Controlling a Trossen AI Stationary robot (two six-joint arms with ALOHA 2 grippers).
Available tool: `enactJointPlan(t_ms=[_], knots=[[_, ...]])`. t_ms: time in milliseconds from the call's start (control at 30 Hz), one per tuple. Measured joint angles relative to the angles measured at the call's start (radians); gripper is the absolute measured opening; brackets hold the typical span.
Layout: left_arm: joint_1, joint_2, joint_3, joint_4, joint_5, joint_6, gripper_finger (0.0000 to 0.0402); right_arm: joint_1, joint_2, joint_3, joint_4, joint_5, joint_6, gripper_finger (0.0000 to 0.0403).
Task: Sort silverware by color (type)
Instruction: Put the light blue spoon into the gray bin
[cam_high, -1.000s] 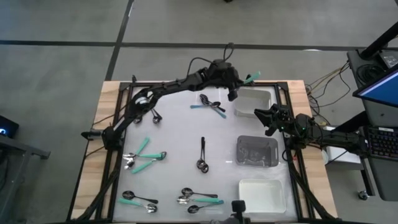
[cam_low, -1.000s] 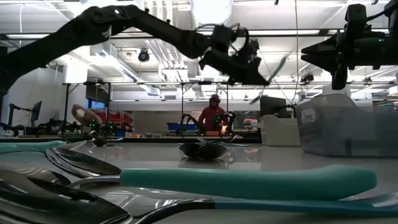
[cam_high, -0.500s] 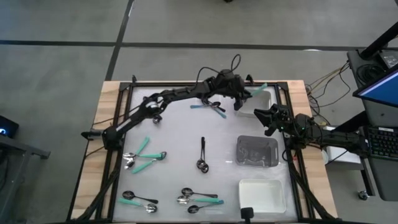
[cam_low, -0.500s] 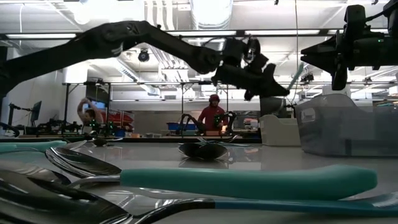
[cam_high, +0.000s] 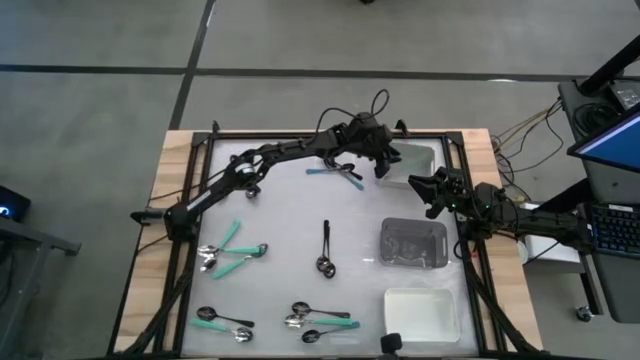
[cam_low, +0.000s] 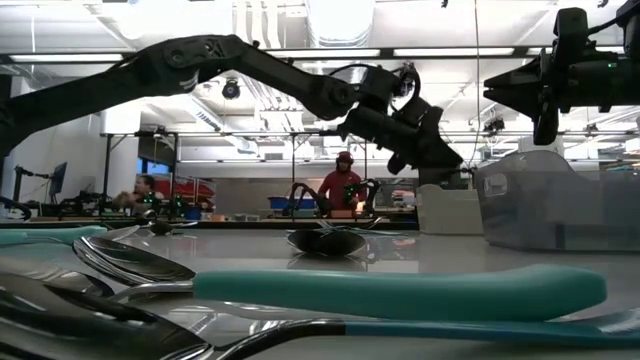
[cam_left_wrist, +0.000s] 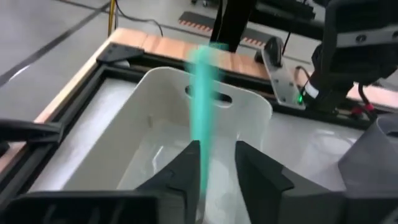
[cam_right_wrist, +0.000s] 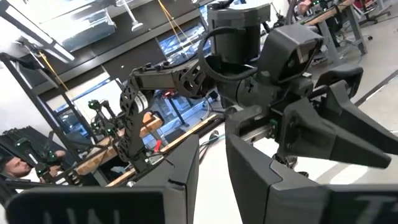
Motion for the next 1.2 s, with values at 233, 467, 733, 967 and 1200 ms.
enactJointPlan(t_ms=[233, 467, 733, 967, 1200], knots=[[0.016, -0.038, -0.001, -0.116, 0.21, 0.033, 0.0139, 0.0, 0.0, 0.0, 0.0, 0.0, 0.0, 0.0073], [0.052, -0.14, 0.001, -0.548, 0.375, 0.172, 0.0117, 0.0, 0.0, 0.0, 0.0, 0.0, 0.0, 0.0073], [0.065, -0.203, -0.003, -1.24, 0.205, 0.438, 0.0102, 0.0, 0.0, 0.0, 0.0, 0.0, 0.0, 0.0073], [0.065, -0.203, -0.112, -1.41, 0.243, 0.502, 0.01, 0.0, 0.0, 0.0, 0.0, 0.0, 0.0, 0.0073], [0.075, -0.242, -0.241, -1.334, 0.18, 0.492, 0.01, 0.0, 0.0, 0.0, 0.0, 0.0, 0.0, 0.0073]])
